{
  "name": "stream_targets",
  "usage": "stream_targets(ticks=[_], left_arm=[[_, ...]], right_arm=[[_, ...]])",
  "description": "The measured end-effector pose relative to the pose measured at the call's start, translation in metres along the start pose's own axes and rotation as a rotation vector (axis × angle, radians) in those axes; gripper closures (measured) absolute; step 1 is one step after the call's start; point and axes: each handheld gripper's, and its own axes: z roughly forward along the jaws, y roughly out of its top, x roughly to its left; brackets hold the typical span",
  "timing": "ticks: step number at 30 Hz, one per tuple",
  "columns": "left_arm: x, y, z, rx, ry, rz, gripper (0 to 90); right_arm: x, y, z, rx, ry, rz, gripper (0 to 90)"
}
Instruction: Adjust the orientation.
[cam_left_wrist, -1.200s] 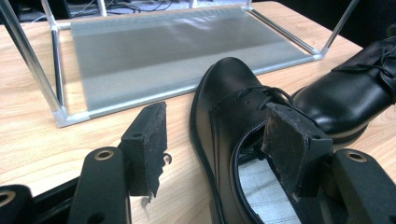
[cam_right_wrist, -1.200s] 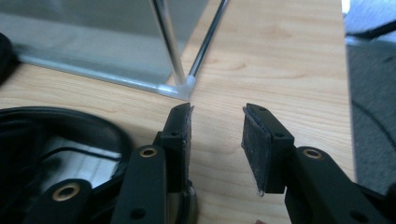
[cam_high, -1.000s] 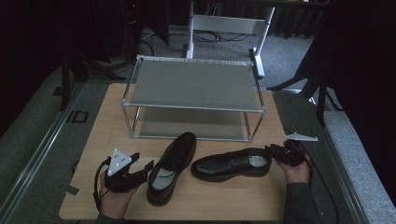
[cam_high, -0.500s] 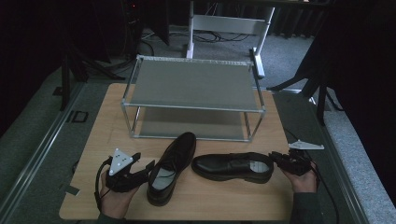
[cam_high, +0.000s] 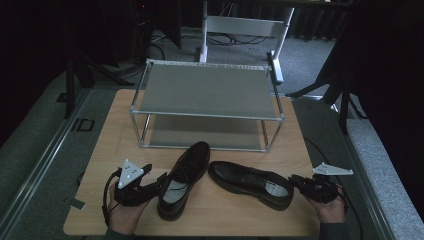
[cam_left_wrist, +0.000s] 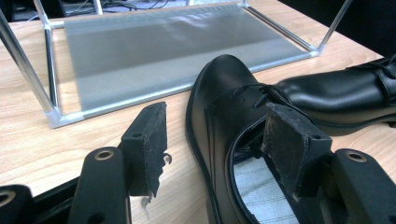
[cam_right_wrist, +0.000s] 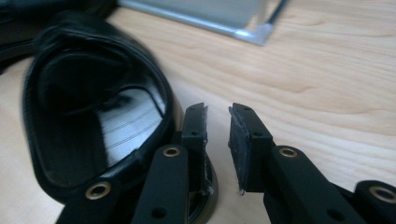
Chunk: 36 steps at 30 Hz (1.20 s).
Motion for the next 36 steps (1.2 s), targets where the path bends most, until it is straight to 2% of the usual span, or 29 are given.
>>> stream_targets(ticks=[6, 10, 14, 16, 20, 23, 24, 26, 28, 29, 30, 31, 36], left_arm=[[-0.001, 0.001, 0.001, 0.002, -0.003, 0.005, 41.0], [-0.002, 0.001, 0.001, 0.005, -0.007, 0.011, 41.1], [-0.003, 0.0, 0.002, 0.01, -0.014, 0.015, 41.2], [-0.004, 0.0, 0.002, 0.013, -0.019, 0.021, 41.5], [-0.005, 0.0, 0.004, 0.025, -0.039, 0.031, 42.9], [-0.007, 0.001, 0.007, 0.042, -0.055, 0.05, 44.7], [-0.008, 0.001, 0.008, 0.046, -0.059, 0.053, 45.7], [-0.009, 0.001, 0.009, 0.061, -0.065, 0.063, 47.0], [-0.009, 0.001, 0.011, 0.074, -0.071, 0.066, 49.1], [-0.009, 0.001, 0.011, 0.074, -0.071, 0.066, 50.7], [-0.009, 0.001, 0.013, 0.093, -0.092, 0.07, 50.7], [-0.01, 0.0, 0.014, 0.101, -0.094, 0.075, 53.3], [-0.013, 0.0, 0.02, 0.147, -0.114, 0.103, 55.8]], right_arm=[[0.016, -0.009, -0.006, -0.003, 0.098, -0.044, 75.3], [0.025, -0.007, -0.004, 0.003, 0.122, -0.072, 75.3], [0.035, -0.002, 0.006, 0.038, 0.156, -0.112, 74.5], [0.04, 0.0, 0.011, 0.051, 0.163, -0.127, 74.5], [0.043, 0.001, 0.012, 0.041, 0.157, -0.132, 73.2], [0.045, 0.002, 0.01, 0.033, 0.089, -0.144, 62.7], [0.044, 0.003, 0.008, 0.016, 0.076, -0.131, 60.5], [0.043, 0.005, 0.005, -0.02, 0.089, -0.12, 57.6], [0.045, 0.007, 0.002, -0.048, 0.123, -0.114, 55.0], [0.045, 0.007, 0.002, -0.048, 0.123, -0.114, 55.0], [0.046, 0.009, 0.001, -0.052, 0.137, -0.124, 53.5], [0.052, 0.011, 0.002, -0.046, 0.154, -0.152, 52.5], [0.06, 0.012, 0.007, -0.014, 0.164, -0.196, 52.5]])
